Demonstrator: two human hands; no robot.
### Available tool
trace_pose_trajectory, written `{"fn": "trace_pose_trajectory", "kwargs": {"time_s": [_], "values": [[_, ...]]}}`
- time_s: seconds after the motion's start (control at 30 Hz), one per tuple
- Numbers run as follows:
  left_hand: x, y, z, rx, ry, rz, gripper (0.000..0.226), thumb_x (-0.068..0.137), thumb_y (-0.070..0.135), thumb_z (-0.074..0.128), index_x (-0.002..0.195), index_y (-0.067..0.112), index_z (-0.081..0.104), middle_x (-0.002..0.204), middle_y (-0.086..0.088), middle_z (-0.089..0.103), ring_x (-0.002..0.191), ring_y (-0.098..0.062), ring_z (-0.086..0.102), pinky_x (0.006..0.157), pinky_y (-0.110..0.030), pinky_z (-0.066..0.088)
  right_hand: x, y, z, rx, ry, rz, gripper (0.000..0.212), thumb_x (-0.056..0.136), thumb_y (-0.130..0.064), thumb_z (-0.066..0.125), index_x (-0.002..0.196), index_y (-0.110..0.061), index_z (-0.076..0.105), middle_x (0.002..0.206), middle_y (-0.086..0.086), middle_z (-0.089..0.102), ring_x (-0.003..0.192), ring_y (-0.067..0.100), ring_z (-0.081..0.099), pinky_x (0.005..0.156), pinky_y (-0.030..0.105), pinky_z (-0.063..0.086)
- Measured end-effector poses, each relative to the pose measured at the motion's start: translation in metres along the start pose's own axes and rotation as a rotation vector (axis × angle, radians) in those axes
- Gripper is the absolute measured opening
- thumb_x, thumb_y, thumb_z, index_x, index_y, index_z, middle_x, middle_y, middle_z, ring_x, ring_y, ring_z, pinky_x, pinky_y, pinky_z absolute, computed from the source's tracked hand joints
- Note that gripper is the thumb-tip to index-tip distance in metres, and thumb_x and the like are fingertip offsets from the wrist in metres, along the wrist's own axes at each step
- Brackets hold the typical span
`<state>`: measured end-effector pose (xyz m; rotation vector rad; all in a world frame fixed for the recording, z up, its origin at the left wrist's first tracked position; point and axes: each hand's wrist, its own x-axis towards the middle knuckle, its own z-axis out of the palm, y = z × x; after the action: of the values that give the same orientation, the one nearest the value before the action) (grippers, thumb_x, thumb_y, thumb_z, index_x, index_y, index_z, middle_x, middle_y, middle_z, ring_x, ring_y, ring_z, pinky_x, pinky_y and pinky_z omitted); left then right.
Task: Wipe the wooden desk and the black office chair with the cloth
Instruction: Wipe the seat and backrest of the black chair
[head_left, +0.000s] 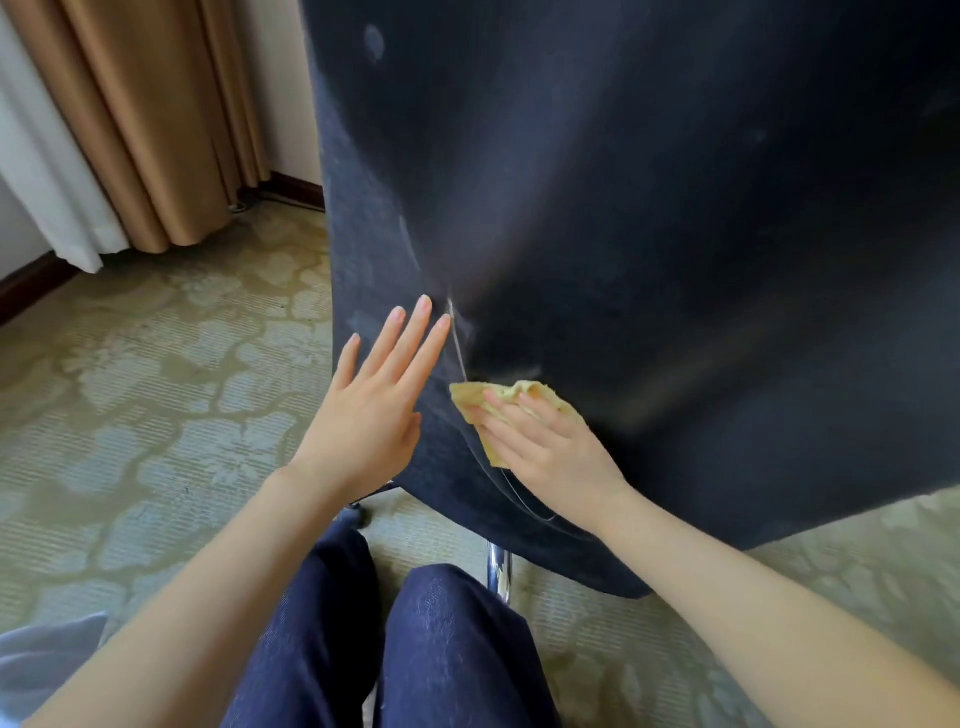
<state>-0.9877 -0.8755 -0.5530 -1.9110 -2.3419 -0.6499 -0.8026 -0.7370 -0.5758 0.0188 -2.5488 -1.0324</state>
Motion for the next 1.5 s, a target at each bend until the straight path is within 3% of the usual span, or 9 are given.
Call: {"fn": "trace_pose_trajectory", "kwargs": {"time_s": [0.2,0.33,0.5,0.73,0.87,1.0,1.17,1.33,1.5], "values": [[-0.005,-0.006,-0.009,0.061,0.026,0.026,0.097,0.085,0.006,0.059,0.149,0.025,-0.011,0.153,0.009,-0.026,0.14,-0.014,-0.026,0.116,-0.047,0.003,-0.045,0.009,-0.011,0.006,-0.138,-0.176,0.04,0.088,-0.005,0.053,0.128,-0.009,0.056,0.139,0.0,0.05,0.127,0.017,0.05,0.11,0.037,0.035],[0.005,-0.005,-0.022,0.16,0.155,0.093,0.102,0.075,0.002,0.068,0.153,0.02,0.004,0.159,-0.002,-0.008,0.146,-0.025,-0.009,0.114,-0.052,0.008,-0.062,0.021,-0.032,0.015,-0.164,-0.111,0.042,0.084,-0.008,0.063,0.126,-0.008,0.059,0.132,0.0,0.058,0.123,0.016,0.054,0.105,0.034,0.041],[0.019,-0.005,-0.04,0.297,0.317,0.163,0.103,0.067,0.004,0.072,0.152,0.02,0.015,0.16,-0.009,0.007,0.145,-0.041,0.003,0.111,-0.06,0.012,-0.056,0.05,-0.06,-0.05,0.008,0.073,0.039,0.094,0.007,0.046,0.128,-0.008,0.057,0.134,0.004,0.055,0.13,0.021,0.045,0.111,0.04,0.033],[0.027,-0.021,-0.052,0.071,0.399,-0.2,0.11,0.075,0.013,0.075,0.152,0.018,-0.003,0.156,-0.028,-0.007,0.143,-0.047,-0.006,0.111,-0.062,0.009,0.022,0.075,-0.087,-0.177,0.299,0.26,0.04,0.093,0.008,0.049,0.124,-0.014,0.062,0.136,0.003,0.049,0.127,0.025,0.042,0.11,0.041,0.026],[0.043,-0.033,-0.048,-0.179,0.295,-0.296,0.113,0.081,0.012,0.071,0.149,0.019,-0.018,0.158,-0.014,-0.017,0.145,-0.035,-0.013,0.114,-0.054,-0.001,0.082,0.064,-0.076,-0.188,0.38,0.314,0.038,0.094,0.003,0.05,0.126,-0.016,0.061,0.136,0.001,0.053,0.131,0.022,0.04,0.111,0.041,0.025],[0.06,-0.044,-0.044,-0.526,0.223,-0.189,0.114,0.082,0.008,0.067,0.147,0.026,-0.025,0.152,0.024,-0.02,0.146,-0.011,-0.01,0.118,-0.054,0.003,0.111,0.051,-0.057,-0.182,0.375,0.343,0.036,0.095,-0.002,0.051,0.126,-0.017,0.061,0.136,-0.002,0.053,0.132,0.02,0.035,0.11,0.04,0.027],[0.064,-0.055,-0.04,-0.637,0.277,-0.057,0.112,0.079,0.008,0.07,0.15,0.013,-0.017,0.133,0.047,-0.005,0.128,0.028,-0.006,0.104,0.0,0.006,0.105,0.036,-0.034,-0.135,0.31,0.264,0.038,0.095,0.0,0.047,0.129,-0.015,0.059,0.136,-0.001,0.054,0.13,0.019,0.04,0.109,0.04,0.028],[0.058,-0.061,-0.043,-0.602,0.216,-0.025,0.111,0.08,0.005,0.069,0.15,0.014,-0.017,0.138,0.038,-0.005,0.12,0.034,-0.008,0.096,0.008,0.006,0.072,0.012,-0.013,0.024,0.182,0.166,0.037,0.097,0.0,0.042,0.129,-0.011,0.057,0.136,0.001,0.054,0.127,0.018,0.048,0.108,0.04,0.038],[0.049,-0.059,-0.049,-0.512,0.128,-0.029,0.112,0.082,0.005,0.067,0.148,0.021,-0.021,0.155,0.016,-0.004,0.12,0.029,-0.012,0.092,0.011,0.002,0.022,-0.002,-0.001,0.102,0.064,0.088,0.043,0.099,-0.005,0.043,0.141,-0.007,0.038,0.149,0.004,0.034,0.137,0.017,0.035,0.112,0.036,0.032]]}}
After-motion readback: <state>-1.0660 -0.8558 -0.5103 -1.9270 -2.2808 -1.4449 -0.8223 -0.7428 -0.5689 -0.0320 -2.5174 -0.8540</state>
